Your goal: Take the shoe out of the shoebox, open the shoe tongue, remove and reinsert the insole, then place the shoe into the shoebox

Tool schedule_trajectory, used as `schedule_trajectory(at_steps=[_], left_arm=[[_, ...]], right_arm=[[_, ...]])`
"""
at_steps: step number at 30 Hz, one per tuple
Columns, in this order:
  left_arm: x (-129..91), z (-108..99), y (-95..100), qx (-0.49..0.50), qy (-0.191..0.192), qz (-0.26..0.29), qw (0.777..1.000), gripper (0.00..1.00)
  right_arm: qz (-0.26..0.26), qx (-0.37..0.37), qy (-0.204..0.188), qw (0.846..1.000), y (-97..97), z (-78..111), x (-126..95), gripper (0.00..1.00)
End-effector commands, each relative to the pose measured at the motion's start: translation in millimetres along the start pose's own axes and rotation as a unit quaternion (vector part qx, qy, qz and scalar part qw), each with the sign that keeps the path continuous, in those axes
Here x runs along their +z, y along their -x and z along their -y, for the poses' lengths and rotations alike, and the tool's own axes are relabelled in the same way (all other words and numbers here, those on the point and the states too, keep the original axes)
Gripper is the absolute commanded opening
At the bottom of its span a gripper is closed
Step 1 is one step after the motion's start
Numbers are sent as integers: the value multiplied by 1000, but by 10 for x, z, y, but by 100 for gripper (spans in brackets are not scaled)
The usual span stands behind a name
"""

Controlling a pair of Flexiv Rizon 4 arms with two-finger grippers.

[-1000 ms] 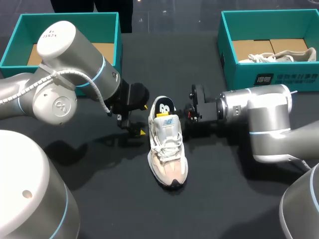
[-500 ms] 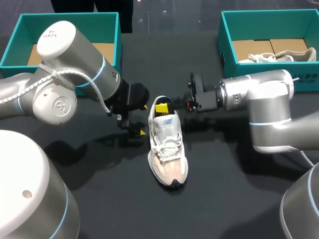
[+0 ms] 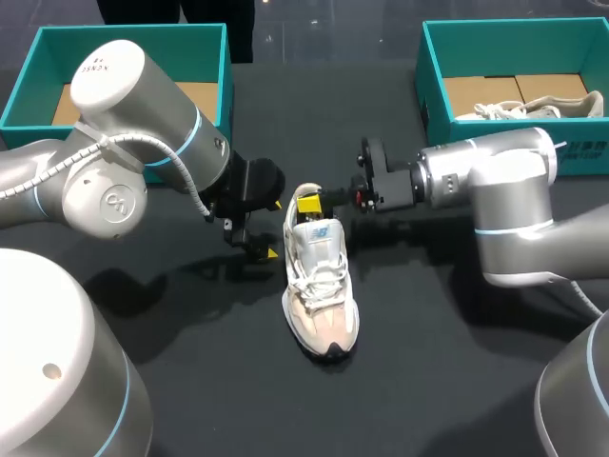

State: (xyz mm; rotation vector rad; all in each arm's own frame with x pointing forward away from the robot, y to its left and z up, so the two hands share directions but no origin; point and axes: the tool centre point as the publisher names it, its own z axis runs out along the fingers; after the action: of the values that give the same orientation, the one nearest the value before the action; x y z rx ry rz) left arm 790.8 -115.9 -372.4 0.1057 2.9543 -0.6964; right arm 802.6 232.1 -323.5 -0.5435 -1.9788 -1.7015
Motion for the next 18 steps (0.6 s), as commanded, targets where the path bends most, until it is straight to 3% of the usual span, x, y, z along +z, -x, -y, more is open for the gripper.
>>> schedule_trajectory(at_steps=[1,7,11,16,18], left_arm=[[9,4,3,0,1,0,1000,100],[9,4,3,0,1,0,1000,100],[9,4,3,0,1,0,1000,100],[9,4,3,0,1,0,1000,100],[9,4,3,0,1,0,1000,100]], right_arm=[[2,8,13,1000,-15,138,21,0],[0,26,24,999,-71,298,56,0],[-1,24,21,1000,-119,294,96,0],[0,3,9,1000,-154,162,117,24],[2,-5,2,1000,-159,106,127,28]])
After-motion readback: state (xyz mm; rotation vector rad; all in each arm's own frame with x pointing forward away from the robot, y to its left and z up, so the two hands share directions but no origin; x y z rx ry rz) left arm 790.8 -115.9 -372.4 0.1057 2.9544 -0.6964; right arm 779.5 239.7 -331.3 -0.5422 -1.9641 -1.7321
